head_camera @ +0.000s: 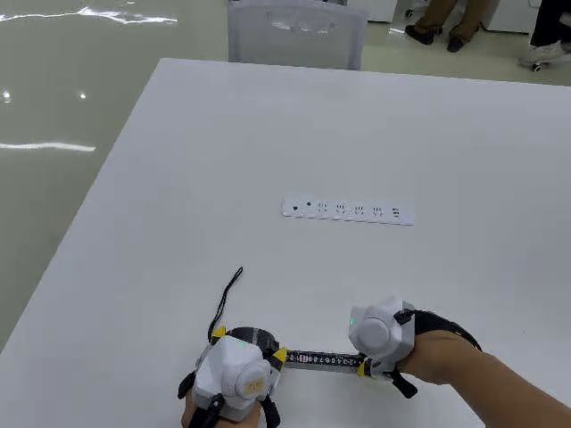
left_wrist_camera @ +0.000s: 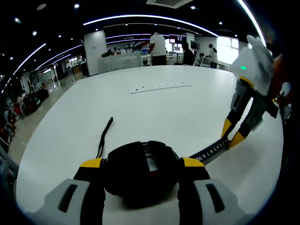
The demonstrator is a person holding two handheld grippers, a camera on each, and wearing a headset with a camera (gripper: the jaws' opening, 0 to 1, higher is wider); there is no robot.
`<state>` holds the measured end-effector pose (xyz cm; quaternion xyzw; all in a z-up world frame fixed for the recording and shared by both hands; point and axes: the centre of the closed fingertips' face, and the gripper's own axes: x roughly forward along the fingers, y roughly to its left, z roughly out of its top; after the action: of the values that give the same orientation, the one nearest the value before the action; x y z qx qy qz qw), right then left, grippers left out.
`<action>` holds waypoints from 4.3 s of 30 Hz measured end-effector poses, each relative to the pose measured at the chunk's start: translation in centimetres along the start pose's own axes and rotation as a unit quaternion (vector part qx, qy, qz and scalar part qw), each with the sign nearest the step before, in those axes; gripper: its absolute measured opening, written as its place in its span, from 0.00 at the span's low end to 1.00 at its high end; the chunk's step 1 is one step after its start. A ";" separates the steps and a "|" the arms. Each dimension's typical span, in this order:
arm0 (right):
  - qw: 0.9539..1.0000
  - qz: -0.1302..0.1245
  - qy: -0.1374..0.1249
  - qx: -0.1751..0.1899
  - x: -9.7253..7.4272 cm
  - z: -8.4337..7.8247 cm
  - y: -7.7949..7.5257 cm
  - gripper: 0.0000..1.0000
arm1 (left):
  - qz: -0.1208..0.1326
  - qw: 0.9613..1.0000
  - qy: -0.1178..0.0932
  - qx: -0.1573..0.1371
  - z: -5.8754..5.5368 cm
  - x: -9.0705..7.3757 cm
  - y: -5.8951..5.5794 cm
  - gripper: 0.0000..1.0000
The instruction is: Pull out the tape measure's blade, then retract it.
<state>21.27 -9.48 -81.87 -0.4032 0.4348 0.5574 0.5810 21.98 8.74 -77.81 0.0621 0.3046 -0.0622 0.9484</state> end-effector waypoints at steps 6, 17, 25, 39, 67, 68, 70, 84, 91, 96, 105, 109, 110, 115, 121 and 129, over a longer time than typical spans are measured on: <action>1.000 -0.001 -0.001 0.000 0.1 0.3 0.1 0.12 | -0.001 1.000 0.000 0.001 0.2 -0.2 -0.1 0.58; 1.000 -0.001 -0.006 -0.001 -0.1 1.3 0.3 0.12 | -0.001 1.000 0.000 0.002 0.5 -0.5 -0.1 0.58; 1.000 0.000 -0.007 -0.003 0.4 1.9 0.2 0.12 | -0.001 1.000 0.000 0.002 0.3 -0.3 -0.1 0.58; 1.000 -0.001 -0.008 -0.005 0.3 2.5 0.4 0.12 | -0.002 1.000 0.000 0.002 0.2 -0.3 0.0 0.58; 1.000 0.000 -0.018 -0.005 0.4 3.7 0.7 0.12 | -0.004 1.000 0.002 0.001 0.0 0.0 0.1 0.58; 1.000 0.000 -0.018 -0.005 0.4 3.8 0.7 0.12 | -0.004 1.000 0.002 0.001 0.0 0.1 0.1 0.58; 1.000 0.000 -0.018 -0.004 0.4 3.8 0.6 0.12 | -0.004 1.000 0.002 0.001 0.0 0.1 0.1 0.58; 1.000 0.002 -0.022 -0.009 1.0 4.1 0.5 0.12 | -0.004 1.000 0.000 0.001 0.5 -0.5 -0.1 0.58; 1.000 0.002 -0.016 -0.016 1.2 4.3 0.5 0.12 | -0.006 1.000 -0.003 0.000 0.6 -0.7 0.0 0.58; 1.000 0.003 -0.019 -0.015 1.2 4.6 0.6 0.12 | -0.006 1.000 -0.001 0.000 0.3 -0.3 0.1 0.58; 1.000 0.004 -0.026 -0.013 1.4 5.0 0.7 0.12 | -0.010 1.000 0.000 0.001 0.1 0.0 0.1 0.58; 1.000 0.005 -0.027 -0.014 1.5 5.3 0.8 0.12 | -0.009 1.000 0.000 0.001 0.2 -0.2 0.0 0.58; 1.000 0.005 -0.028 -0.014 1.5 5.3 0.7 0.12 | -0.009 1.000 0.000 0.001 0.1 -0.2 0.0 0.58; 0.999 0.007 -0.031 -0.013 1.8 5.8 1.0 0.12 | -0.010 1.000 0.001 0.001 0.1 -0.3 0.0 0.58; 0.999 0.007 -0.034 -0.013 1.6 6.1 1.1 0.12 | -0.010 1.000 0.001 0.001 0.1 -0.2 0.0 0.58; 0.999 0.007 -0.035 -0.013 1.8 6.3 1.1 0.12 | -0.009 1.000 0.000 0.000 0.2 -0.5 -0.1 0.58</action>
<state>20.55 -2.88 -81.72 -0.3879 0.4101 0.5809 0.5864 21.72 8.63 -77.36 0.0593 0.3056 -0.0708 0.9477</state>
